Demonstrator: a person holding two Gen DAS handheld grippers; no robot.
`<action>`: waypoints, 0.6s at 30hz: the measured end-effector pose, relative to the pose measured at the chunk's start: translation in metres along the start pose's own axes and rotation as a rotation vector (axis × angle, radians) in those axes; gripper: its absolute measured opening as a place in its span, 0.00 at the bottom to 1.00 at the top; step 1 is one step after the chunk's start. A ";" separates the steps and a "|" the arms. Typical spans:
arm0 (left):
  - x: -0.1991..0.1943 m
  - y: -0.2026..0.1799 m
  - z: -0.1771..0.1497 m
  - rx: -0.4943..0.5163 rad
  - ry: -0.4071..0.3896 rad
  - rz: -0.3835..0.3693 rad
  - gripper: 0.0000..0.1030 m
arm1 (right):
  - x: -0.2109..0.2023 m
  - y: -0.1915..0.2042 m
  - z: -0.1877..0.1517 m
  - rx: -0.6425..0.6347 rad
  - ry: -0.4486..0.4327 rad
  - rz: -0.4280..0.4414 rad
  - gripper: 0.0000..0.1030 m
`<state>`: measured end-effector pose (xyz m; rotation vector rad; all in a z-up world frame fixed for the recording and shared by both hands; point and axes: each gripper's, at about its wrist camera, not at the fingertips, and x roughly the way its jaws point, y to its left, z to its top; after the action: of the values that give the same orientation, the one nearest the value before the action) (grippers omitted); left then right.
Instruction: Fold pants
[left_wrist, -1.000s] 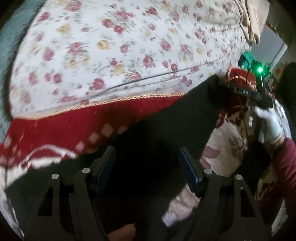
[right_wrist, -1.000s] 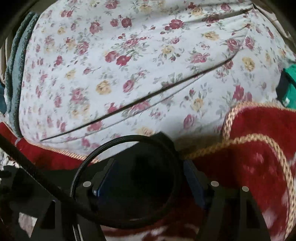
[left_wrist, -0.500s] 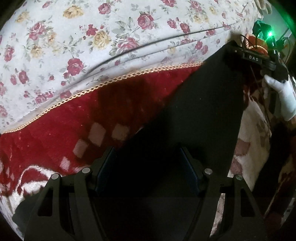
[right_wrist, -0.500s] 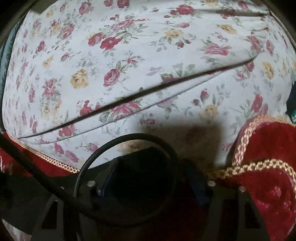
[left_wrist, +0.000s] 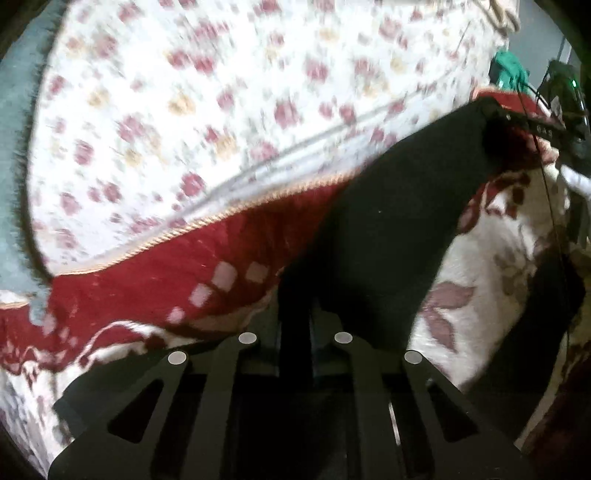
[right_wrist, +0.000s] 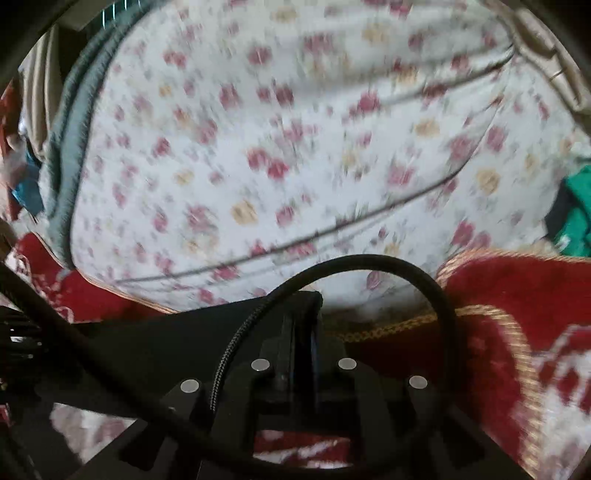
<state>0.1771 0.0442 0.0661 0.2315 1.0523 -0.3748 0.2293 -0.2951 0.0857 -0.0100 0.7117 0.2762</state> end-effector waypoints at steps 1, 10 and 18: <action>-0.012 0.001 -0.002 -0.012 -0.023 0.003 0.09 | -0.013 0.003 -0.002 0.006 -0.016 0.000 0.06; -0.092 -0.037 -0.058 -0.036 -0.171 0.034 0.09 | -0.095 0.023 -0.037 0.044 -0.053 0.010 0.06; -0.095 -0.059 -0.125 -0.131 -0.166 0.046 0.09 | -0.132 0.032 -0.124 0.082 0.013 0.005 0.06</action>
<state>0.0110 0.0535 0.0889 0.1057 0.9025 -0.2772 0.0459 -0.3101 0.0796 0.0680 0.7355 0.2514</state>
